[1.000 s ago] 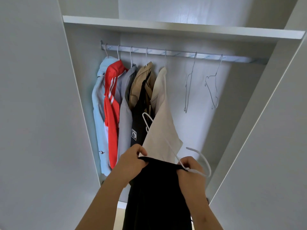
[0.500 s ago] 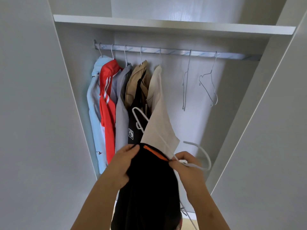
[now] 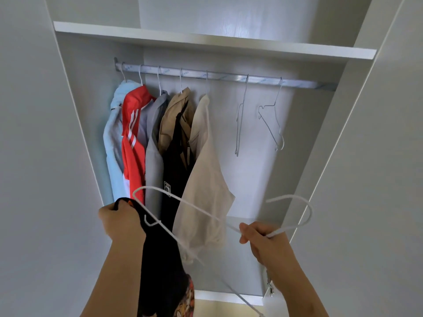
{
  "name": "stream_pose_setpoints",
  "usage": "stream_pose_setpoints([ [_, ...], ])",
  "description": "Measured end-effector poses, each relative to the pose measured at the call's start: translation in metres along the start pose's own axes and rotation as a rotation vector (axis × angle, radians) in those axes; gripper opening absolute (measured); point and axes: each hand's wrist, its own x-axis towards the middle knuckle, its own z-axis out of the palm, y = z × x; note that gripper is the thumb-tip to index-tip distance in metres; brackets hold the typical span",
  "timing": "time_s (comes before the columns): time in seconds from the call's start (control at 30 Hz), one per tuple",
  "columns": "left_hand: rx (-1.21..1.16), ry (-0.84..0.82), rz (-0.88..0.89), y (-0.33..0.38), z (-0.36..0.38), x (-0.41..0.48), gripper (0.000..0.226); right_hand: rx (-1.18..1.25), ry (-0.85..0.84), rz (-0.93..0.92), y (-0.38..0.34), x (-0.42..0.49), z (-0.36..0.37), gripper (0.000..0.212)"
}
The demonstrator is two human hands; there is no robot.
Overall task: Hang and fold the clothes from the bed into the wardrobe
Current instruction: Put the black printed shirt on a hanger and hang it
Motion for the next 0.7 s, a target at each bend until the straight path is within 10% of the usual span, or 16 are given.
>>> stream_pose_setpoints([
  [0.37,0.451,-0.538,0.841,-0.012,0.017,-0.053,0.014,-0.079,-0.065,0.121,-0.002,-0.008,-0.005,0.039],
  [0.7,0.433,-0.893,0.91,-0.005,0.005,-0.084,0.019,0.05,-0.041,0.178,-0.007,-0.007,0.011,0.043],
])
